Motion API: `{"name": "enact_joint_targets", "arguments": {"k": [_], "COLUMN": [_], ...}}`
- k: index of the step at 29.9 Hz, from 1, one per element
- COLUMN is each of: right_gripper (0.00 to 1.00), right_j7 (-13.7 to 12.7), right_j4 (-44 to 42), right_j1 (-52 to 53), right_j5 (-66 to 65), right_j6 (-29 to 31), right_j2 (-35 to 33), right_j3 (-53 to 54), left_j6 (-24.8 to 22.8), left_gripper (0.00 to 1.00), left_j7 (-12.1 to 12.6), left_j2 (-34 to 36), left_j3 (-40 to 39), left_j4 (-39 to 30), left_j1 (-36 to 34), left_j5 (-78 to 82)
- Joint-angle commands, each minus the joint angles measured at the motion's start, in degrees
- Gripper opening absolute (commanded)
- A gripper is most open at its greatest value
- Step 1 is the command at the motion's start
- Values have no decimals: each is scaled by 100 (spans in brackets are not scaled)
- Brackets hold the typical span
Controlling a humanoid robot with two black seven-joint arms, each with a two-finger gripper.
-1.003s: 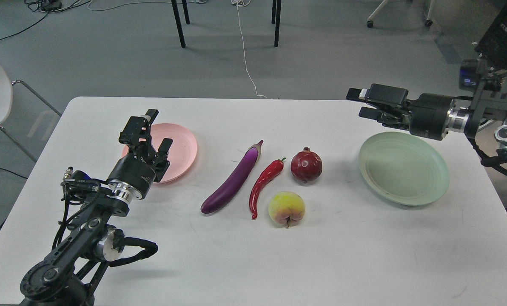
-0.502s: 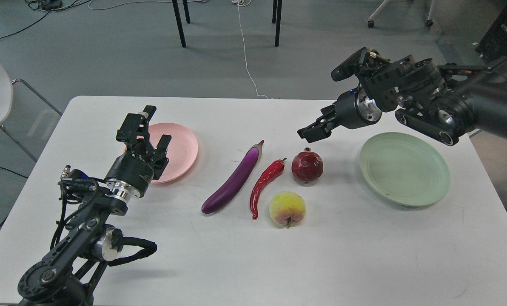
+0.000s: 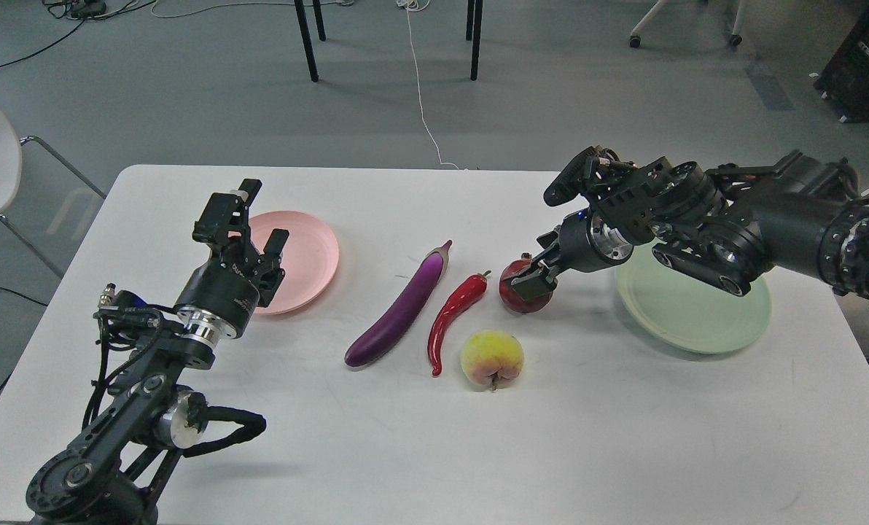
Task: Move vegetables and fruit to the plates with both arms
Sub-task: 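Grasp the red pomegranate with the right gripper, then carry the pomegranate onto the green plate and release it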
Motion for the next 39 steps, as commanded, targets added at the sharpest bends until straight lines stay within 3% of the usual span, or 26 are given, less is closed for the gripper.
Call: {"name": "enact_joint_targets", "arguments": {"k": [1, 13, 25, 27, 32, 39], "right_gripper": [96, 92, 53, 53, 53, 53], "right_j7": [1, 1, 1, 1, 1, 1], "right_j4": [-8, -25, 36, 54, 299, 958], "right_j1": [-39, -188, -197, -188, 153, 681], "right_j5": [0, 0, 9, 17, 44, 35], "right_j6": [-11, -134, -152, -187, -240, -231], "right_j2": [16, 51, 16, -11, -423, -1608], "right_j3": [-8, -34, -52, -43, 27, 387], "left_j6": [0, 0, 0, 0, 8, 0], "left_gripper": [98, 98, 98, 98, 98, 98], "left_j7": [4, 4, 4, 4, 4, 4], "left_j2": [4, 13, 31, 31, 31, 22], "left_j3": [0, -9, 0, 0, 0, 0], "left_j4": [-43, -105, -114, -114, -114, -122], "left_j1": [0, 9, 9, 9, 9, 0], "left_j5": [0, 0, 0, 0, 0, 0]}}
